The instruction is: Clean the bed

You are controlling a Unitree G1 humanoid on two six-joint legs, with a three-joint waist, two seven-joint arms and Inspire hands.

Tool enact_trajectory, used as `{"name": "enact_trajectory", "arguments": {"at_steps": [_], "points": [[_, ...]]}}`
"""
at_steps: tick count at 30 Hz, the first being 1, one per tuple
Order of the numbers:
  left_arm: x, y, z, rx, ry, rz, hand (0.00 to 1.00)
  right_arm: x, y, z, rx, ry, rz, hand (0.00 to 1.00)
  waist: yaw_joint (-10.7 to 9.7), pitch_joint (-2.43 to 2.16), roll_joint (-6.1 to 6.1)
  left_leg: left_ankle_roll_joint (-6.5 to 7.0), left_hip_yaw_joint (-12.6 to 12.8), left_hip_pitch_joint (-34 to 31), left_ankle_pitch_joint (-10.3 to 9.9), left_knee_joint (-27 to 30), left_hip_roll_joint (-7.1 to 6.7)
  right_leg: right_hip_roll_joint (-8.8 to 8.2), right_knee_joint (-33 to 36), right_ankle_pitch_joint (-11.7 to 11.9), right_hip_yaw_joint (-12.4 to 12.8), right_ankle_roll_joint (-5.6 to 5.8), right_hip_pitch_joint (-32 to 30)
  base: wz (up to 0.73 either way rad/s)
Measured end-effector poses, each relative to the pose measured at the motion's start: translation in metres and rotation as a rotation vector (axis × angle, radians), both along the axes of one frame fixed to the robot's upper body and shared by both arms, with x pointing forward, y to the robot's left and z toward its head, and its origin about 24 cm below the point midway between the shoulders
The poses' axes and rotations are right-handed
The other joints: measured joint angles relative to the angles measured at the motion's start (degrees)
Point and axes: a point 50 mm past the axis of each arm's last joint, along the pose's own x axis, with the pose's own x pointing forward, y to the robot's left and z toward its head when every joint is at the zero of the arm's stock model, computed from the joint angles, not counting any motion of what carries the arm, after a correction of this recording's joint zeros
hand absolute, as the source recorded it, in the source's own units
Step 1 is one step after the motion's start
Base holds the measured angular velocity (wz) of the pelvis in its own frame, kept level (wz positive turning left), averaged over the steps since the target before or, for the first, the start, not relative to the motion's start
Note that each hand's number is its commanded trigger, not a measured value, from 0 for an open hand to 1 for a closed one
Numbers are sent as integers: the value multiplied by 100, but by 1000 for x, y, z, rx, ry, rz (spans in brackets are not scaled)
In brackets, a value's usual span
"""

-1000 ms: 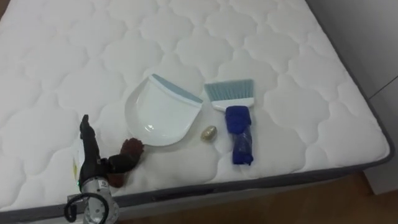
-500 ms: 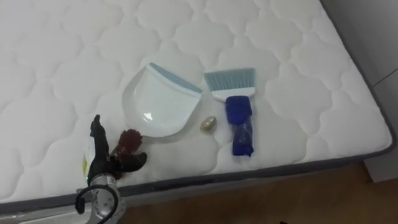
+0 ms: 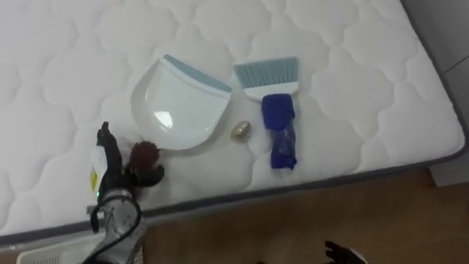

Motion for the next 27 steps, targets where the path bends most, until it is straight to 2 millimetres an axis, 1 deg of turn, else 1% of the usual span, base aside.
{"name": "enact_trajectory", "arguments": {"at_steps": [1, 3, 5, 6, 7, 8, 9, 10, 11, 12, 13, 14, 15, 16, 18, 19, 20, 21, 22, 24, 26, 27], "points": [[4, 4, 3, 6, -5, 13, 0, 0, 0, 0, -7, -1, -4, 0, -10, 25, 5, 0, -6, -7, 0, 5, 7, 7, 35, 0, 22, 0, -20, 0], [12, 12, 11, 27, -25, 23, 0, 1, -1, 0, -17, -4, -10, 0, -18, 41, 16, 0, -4, -58, 0, 5, 7, 7, 38, 0, 16, 0, -82, 0], [17, 17, 17, 46, -45, 30, 0, 4, -1, 1, -19, -11, -9, 0, -89, 89, 63, 0, -13, -117, 0, 25, 2, -2, 38, 0, -6, 0, -111, 5], [19, 20, 20, 51, -52, 32, 0, 5, -1, 2, -18, -15, -8, 0, -158, 102, 90, 0, -13, -194, 0, 98, -5, -13, 42, 0, 8, 0, -141, 7], [22, 21, 23, 53, -61, 33, 0, 6, -1, 2, -16, -17, -4, 0, -160, 104, 91, 0, -12, -288, 0, 204, -12, -24, 55, 0, 48, 0, -188, 10], [24, 20, 25, 50, -67, 30, 0, 9, 0, 3, -16, -21, 0, 0, -175, 116, 75, 2, 6, -510, -6, 561, -41, -100, 70, 0, 216, 0, -206, 13], [26, 19, 26, 39, -71, 28, 0, 11, 0, 4, -15, -26, 2, 0, -198, 151, 59, 8, 26, -742, -66, 867, -76, -138, 75, -1, 453, 2, -189, 45], [33, 14, 30, 7, -84, 14, 0, 14, -2, 5, -18, -32, -8, 0, -297, 193, 85, 86, 3, -1161, -7, 765, -185, -184, 99, -10, 955, 18, -237, 62], [43, 7, 38, -6, -105, -19, 0, 14, -5, 6, -15, -38, -39, 0, -300, 214, 156, 175, 79, -1456, 664, 124, -166, -140, 333, -114, 947, 149, -417, 58], [47, 8, 41, 2, -110, -35, 0, 14, -3, 5, -6, -38, -50, 0, -265, 220, 72, 381, 268, -1571, 863, 286, -149, -187, 508, -281, 948, 226, -508, 26], [48, 7, 41, 10, -96, -44, 0, 16, -2, 6, 1, -42, -59, 0, -207, 211, -24, 404, 421, -1577, 876, 329, -178, -270, 671, -373, 826, 269, -670, 0], [45, 8, 36, 19, -69, -46, 0, 17, -2, 6, 4, -47, -74, 0, -176, 218, -19, 425, 430, -1585, 858, 407, -185, -298, 679, -343, 682, 258, -694, -13], [44, 8, 34, 20, -55, -44, 0, 18, -2, 7, 1, -48, -74, 0, -157, 219, -19, 430, 440, -1587, 849, 447, -195, -283, 668, -335, 640, 251, -690, -24], [41, 10, 30, 12, -37, -29, 0, 20, -2, 7, -6, -46, -66, 0, -140, 222, -12, 419, 459, -1618, 834, 532, -198, -296, 662, -333, 537, 246, -673, -32], [40, 13, 29, -15, -31, -2, 0, 22, 0, 7, -12, -35, -42, 0, -139, 247, 38, 401, 465, -1645, 806, 579, -173, -295, 689, -342, 433, 231, -684, -25], [40, 13, 28, -32, -26, 0, 0, 21, -1, 7, -12, -28, -41, 0, -157, 258, 71, 396, 468, -1646, 799, 585, -162, -301, 797, -361, 354, 200, -735, -11], [40, 13, 28, -35, -23, -1, 2, 21, -1, 7, -12, -27, -43, 0, -156, 257, 72, 392, 471, -1644, 796, 586, -163, -300, 869, -370, 350, 188, -783, -16], [39, 13, 27, -37, -15, -3, 2, 23, -2, 8, -13, -32, -43, 0, -150, 253, 77, 386, 471, -1641, 769, 589, -145, -296, 992, -390, 286, 158, -860, -23], [39, 12, 26, -37, -2, -11, 15, 26, -3, 9, -16, -37, -41, 0, -156, 252, 76, 395, 480, -1651, 749, 609, -88, -293, 1116, -412, 264, 123, -942, -23], [38, 10, 23, -43, 21, -19, 34, 28, -4, 10, -16, -42, -40, 0, -152, 252, 77, 377, 485, -1658, 742, 615, -94, -290, 1230, -440, 298, 89, -1044, -14], [37, 8, 19, -51, 52, -24, 59, 29, -5, 11, -14, -45, -39, 0, -161, 239, 94, 351, 500, -1727, 762, 703, -72, -270, 1386, -465, 308, 53, -1189, -7], [36, 6, 18, -54, 60, -27, 67, 30, -5, 11, -14, -46, -40, 0, -166, 233, 102, 340, 496, -1740, 774, 705, -68, -269, 1402, -464, 301, 52, -1206, 0]]}}
